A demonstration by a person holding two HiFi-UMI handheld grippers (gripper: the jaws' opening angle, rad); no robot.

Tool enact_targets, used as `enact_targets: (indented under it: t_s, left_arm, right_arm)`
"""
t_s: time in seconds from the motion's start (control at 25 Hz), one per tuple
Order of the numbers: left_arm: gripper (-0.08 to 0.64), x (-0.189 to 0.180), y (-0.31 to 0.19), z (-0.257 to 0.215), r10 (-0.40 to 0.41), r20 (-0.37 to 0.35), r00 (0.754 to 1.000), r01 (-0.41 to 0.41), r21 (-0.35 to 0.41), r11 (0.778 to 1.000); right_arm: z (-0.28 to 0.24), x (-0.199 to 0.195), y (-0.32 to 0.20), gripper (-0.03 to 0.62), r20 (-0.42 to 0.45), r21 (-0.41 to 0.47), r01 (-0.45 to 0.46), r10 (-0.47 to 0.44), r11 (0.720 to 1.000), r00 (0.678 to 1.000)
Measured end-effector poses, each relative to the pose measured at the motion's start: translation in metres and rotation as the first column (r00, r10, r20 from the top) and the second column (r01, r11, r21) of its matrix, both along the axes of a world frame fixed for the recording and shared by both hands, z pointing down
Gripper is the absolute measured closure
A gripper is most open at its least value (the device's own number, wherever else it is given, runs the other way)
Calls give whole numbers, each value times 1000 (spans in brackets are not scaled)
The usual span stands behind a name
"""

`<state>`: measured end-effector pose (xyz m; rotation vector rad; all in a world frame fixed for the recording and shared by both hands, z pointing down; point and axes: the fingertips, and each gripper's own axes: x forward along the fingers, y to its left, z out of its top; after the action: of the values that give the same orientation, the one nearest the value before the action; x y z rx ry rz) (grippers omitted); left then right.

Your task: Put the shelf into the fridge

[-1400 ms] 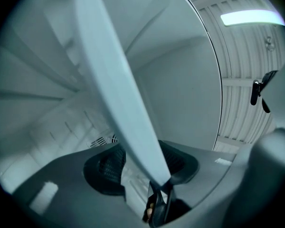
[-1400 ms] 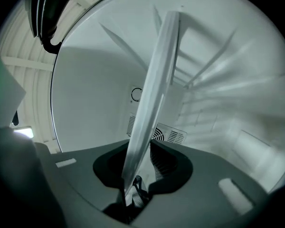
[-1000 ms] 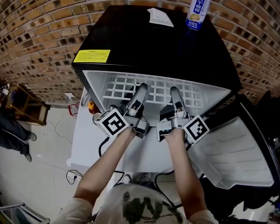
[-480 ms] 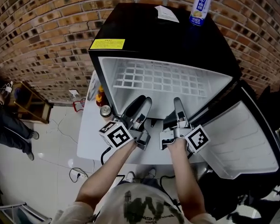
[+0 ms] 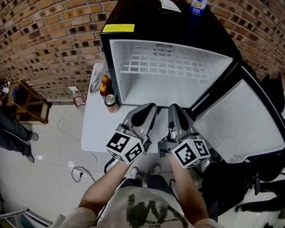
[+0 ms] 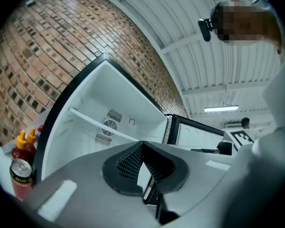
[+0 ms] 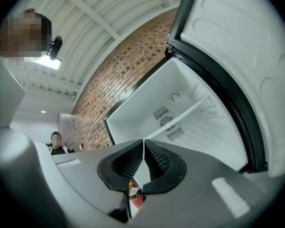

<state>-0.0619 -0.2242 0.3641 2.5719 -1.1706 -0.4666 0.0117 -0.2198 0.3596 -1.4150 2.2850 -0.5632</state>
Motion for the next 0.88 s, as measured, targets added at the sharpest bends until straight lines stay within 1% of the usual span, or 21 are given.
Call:
enact_targets:
  t_s: [0.08, 0.16, 0.24, 0.36, 0.44, 0.6, 0.72, 0.88]
  left_arm:
    - [560, 3, 12, -1, -34, 73, 997, 31, 38, 999]
    - [560, 7, 24, -4, -72, 141, 987, 60, 88, 994]
    - [560, 12, 37, -10, -106, 185, 977, 81, 135, 988]
    - [560, 23, 60, -22, -141, 231, 963, 99, 183, 978]
    - [560, 33, 78, -25, -158, 245, 956, 113, 191, 975]
    - [560, 49, 113, -23, -188, 235, 954, 147, 179, 973]
    - [560, 56, 140, -19, -227, 236, 945, 189, 170, 967]
    - [560, 63, 181, -19, -274, 246, 930, 231, 190, 954]
  right_arm:
    - [-3, -4, 13, 586, -105, 35, -13, 16, 999, 994]
    - [-7, -6, 26, 587, -211, 75, -23, 39, 997, 977]
    - [-11, -6, 39, 589, -297, 111, -29, 61, 993, 953]
    - [-15, -4, 62, 592, -389, 155, -22, 82, 988, 917]
    - [-19, 2, 78, 592, -416, 174, -15, 88, 985, 905]
    - [-21, 21, 113, 592, -425, 187, 2, 79, 982, 902]
    - [-21, 32, 142, 592, -430, 192, 30, 56, 981, 901]
    - [-21, 36, 186, 592, -440, 202, 85, 13, 976, 898]
